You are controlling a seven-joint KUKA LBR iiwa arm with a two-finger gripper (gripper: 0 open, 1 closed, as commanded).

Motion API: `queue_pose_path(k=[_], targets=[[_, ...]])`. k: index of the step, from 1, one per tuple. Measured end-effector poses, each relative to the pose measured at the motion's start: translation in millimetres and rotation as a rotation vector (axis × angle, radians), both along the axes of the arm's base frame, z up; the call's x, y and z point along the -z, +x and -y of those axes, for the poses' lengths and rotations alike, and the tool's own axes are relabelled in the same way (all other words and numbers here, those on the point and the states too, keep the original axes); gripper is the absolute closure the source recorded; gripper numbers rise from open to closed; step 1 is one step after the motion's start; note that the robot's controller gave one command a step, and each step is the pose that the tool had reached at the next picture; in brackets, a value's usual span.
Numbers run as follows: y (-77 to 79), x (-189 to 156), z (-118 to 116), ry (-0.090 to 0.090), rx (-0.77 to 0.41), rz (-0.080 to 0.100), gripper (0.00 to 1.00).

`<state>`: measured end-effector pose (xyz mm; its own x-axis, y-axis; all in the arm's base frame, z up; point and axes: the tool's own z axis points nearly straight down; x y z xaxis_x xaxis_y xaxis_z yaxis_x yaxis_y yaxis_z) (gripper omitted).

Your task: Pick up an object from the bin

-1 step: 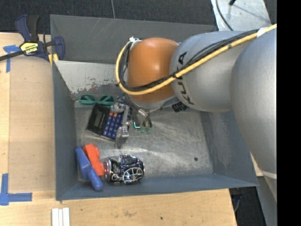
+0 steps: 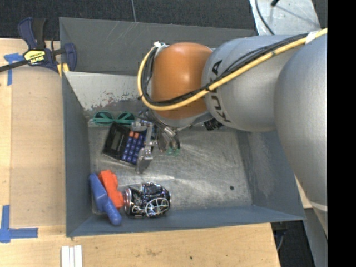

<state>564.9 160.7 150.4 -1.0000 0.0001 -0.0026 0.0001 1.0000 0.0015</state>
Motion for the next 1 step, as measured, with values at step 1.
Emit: queue_pose_path(k=[1], targets=[[20.7, 71.0, 18.2, 0.002, 0.007, 0.008, 0.00]])
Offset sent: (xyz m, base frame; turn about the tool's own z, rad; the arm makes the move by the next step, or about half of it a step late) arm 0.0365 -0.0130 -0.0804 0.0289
